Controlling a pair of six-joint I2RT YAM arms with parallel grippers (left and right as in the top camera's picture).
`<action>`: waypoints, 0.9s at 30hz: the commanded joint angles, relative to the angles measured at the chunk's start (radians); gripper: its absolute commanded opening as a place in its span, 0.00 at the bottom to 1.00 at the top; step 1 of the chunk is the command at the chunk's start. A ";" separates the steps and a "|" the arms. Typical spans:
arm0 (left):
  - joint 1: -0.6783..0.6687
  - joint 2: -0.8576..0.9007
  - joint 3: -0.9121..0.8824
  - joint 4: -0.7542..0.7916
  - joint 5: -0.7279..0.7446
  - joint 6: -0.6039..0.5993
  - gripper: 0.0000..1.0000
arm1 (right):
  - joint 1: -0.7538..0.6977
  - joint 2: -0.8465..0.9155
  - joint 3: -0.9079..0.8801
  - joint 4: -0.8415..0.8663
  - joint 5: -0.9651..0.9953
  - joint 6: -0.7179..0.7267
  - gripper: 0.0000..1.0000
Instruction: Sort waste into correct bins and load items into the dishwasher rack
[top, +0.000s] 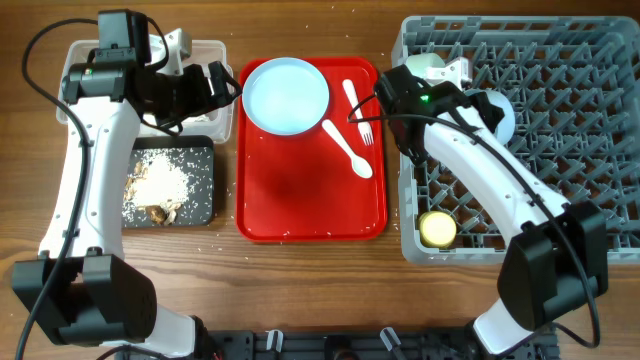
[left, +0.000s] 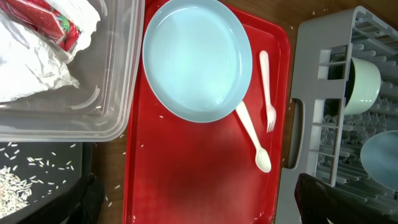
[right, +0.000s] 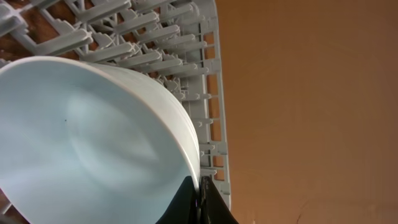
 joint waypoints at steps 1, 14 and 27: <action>0.001 -0.013 0.014 0.002 0.002 0.002 1.00 | 0.026 0.008 0.001 0.041 -0.040 -0.143 0.04; 0.001 -0.013 0.014 0.002 0.002 0.002 1.00 | 0.056 0.008 0.001 0.065 -0.263 -0.213 0.20; 0.001 -0.013 0.014 0.002 0.002 0.002 1.00 | 0.158 0.006 0.086 0.077 -0.476 -0.193 0.86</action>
